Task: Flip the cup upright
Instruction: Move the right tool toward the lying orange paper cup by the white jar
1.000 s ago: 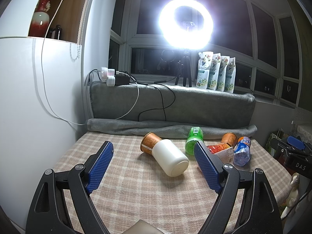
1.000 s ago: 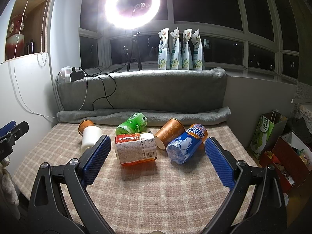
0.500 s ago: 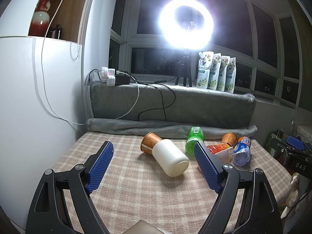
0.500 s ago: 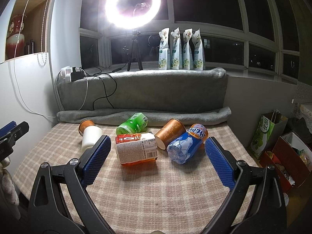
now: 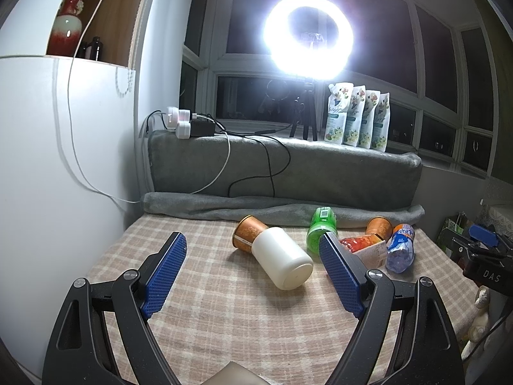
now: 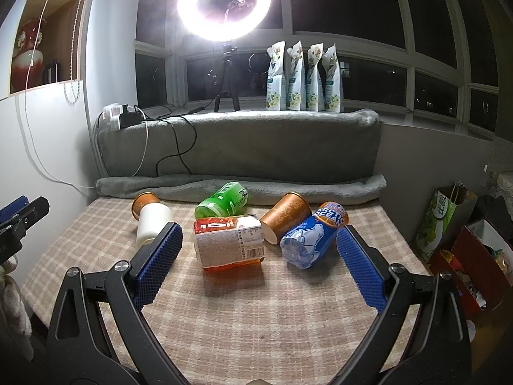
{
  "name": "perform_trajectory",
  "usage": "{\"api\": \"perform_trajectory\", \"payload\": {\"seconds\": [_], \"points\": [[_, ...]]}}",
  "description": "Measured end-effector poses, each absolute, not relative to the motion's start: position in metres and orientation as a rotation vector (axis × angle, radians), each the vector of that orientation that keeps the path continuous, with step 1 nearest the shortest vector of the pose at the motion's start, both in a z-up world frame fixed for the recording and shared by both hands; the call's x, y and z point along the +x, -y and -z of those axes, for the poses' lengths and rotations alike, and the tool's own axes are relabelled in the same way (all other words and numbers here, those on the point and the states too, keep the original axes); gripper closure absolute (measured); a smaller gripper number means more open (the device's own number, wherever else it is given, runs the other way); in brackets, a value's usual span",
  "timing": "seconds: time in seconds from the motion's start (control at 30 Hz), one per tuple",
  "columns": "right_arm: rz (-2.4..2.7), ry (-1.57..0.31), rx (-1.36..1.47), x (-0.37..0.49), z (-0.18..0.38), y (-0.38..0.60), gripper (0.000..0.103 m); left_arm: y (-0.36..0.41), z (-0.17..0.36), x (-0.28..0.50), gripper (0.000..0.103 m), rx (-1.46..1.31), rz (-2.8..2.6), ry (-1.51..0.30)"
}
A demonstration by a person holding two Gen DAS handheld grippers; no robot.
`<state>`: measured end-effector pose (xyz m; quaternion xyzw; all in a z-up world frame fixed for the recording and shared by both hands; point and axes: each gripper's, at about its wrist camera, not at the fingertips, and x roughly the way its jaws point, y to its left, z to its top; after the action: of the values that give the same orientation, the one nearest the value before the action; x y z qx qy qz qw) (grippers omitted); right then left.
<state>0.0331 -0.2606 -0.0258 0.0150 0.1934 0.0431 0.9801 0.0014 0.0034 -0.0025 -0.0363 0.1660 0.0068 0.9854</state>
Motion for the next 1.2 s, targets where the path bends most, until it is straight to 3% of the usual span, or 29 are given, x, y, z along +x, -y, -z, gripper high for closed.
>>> {"api": "perform_trajectory", "payload": {"seconds": [0.5,1.2], "points": [[-0.346,-0.564,-0.02,0.102,0.033,0.211,0.004,-0.025,0.03,0.013,0.018,-0.123,-0.016,-0.431],[-0.584,-0.858,-0.244,0.232,0.055,0.07,0.004,-0.06,0.063,0.024,0.018,-0.218,-0.023,-0.552]]}}
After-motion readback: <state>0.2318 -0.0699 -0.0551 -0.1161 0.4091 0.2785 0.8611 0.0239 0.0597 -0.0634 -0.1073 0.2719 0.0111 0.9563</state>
